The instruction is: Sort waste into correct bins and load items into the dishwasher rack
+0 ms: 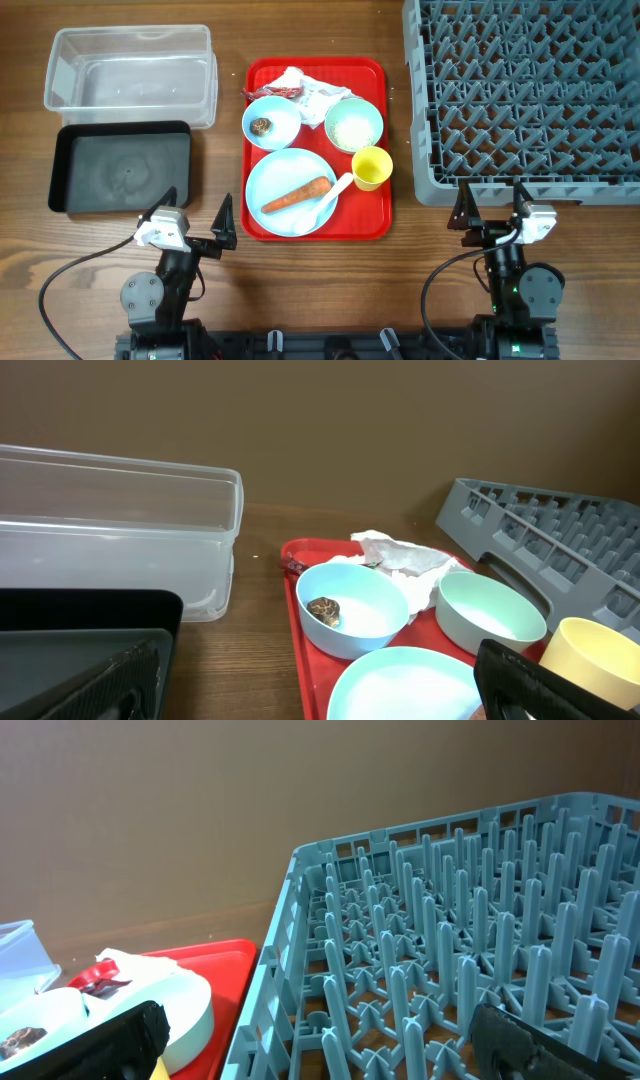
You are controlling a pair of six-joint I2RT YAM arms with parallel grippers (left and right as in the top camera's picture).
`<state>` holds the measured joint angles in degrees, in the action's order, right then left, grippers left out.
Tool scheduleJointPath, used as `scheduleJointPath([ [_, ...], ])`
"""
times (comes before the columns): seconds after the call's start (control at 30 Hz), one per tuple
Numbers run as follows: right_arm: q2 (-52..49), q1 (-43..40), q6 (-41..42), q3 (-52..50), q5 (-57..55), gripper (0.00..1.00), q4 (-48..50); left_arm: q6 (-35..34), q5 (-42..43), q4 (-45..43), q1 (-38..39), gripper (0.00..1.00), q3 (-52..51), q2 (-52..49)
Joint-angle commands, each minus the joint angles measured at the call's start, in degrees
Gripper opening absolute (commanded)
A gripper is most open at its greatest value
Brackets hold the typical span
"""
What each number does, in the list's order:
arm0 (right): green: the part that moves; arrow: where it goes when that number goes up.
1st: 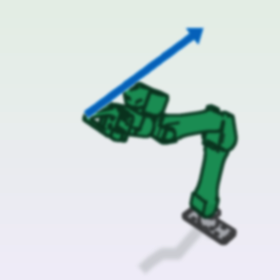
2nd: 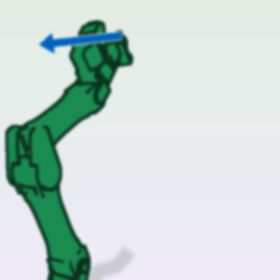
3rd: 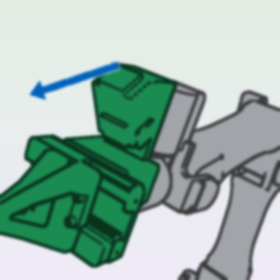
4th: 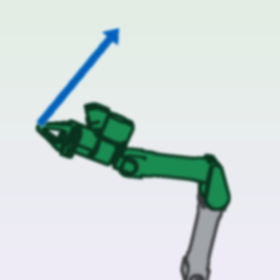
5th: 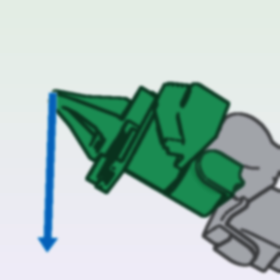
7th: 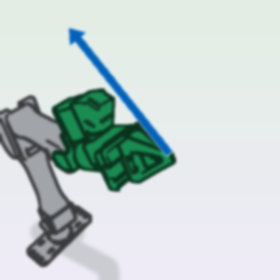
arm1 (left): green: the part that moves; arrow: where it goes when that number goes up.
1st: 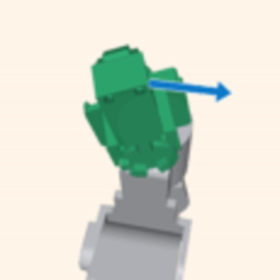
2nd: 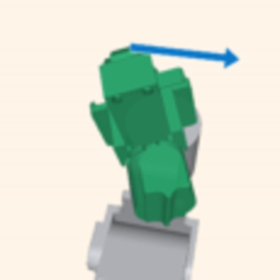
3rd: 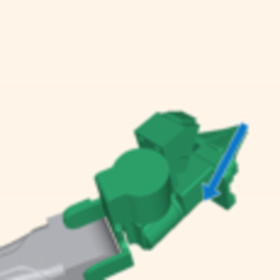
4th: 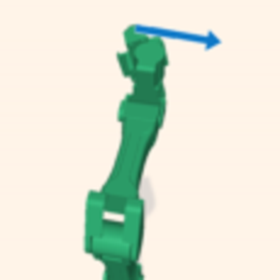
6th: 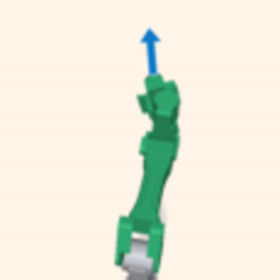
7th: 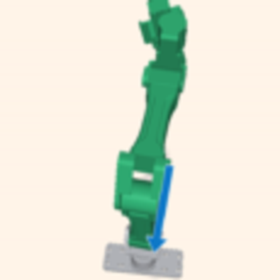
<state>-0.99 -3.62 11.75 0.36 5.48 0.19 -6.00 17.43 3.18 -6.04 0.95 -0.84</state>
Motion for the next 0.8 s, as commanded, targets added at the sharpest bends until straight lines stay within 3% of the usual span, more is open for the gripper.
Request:
scheduleJointPath([
  [0.0, 0.09, 0.24, 0.39, -0.07, -0.81, 1.00, 0.09, 1.09, -0.52, -0.15, 0.31, 1.00, -0.52, 0.02],
  [0.53, 0.09, 0.24, 0.26, -0.07, -4.48, 1.00, 0.68, 1.09, -0.46, -0.33, 0.31, 1.00, -0.52, 0.02],
  [0.77, 0.09, 0.24, 1.11, -0.04, -1.81, 1.00, 7.63, 1.07, 0.09, -0.57, 0.31, 1.00, -0.52, 0.02],
])
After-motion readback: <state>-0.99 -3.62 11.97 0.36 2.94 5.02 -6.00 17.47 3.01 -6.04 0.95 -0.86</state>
